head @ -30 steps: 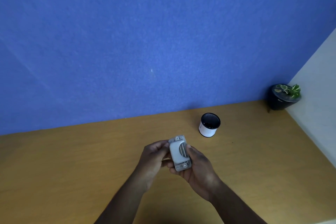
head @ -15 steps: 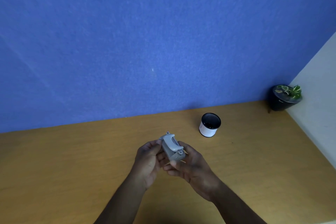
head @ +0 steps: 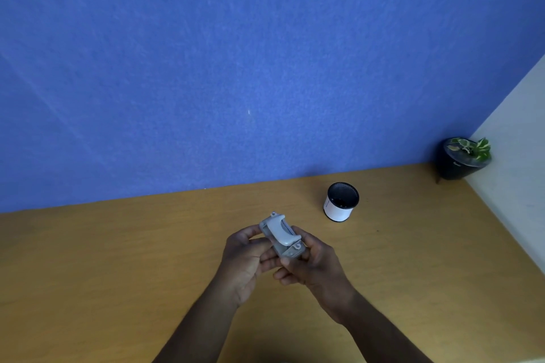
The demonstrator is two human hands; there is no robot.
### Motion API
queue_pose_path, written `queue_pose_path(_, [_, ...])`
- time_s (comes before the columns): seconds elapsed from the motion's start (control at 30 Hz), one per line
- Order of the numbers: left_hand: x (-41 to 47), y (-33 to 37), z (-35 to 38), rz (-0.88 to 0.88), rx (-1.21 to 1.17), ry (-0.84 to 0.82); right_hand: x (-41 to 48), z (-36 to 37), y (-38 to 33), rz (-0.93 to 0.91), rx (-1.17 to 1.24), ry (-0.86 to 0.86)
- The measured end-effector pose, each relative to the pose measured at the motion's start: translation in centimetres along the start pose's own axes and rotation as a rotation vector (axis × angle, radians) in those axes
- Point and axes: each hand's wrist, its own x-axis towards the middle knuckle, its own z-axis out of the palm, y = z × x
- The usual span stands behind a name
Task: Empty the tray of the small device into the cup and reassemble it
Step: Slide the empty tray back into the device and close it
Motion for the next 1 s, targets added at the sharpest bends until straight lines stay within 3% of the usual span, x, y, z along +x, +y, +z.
queue_pose_path(0.27, [0.5,0.1,-0.4,-0.001,-0.01,0.014,0.6,-0.2,0.1,0.157,0.173,0.033])
queue_pose_path(0.83, [0.5,-0.4,-0.9,-0.001,0.151,0.051,0.6,-0.4,0.9,0.189,0.062,0.115])
queue_pose_path(1.0, [0.8,-0.4,-1.4,-0.052,0.149,-0.007,1.0,-0.6,0.8,0.177,-0.01,0.193])
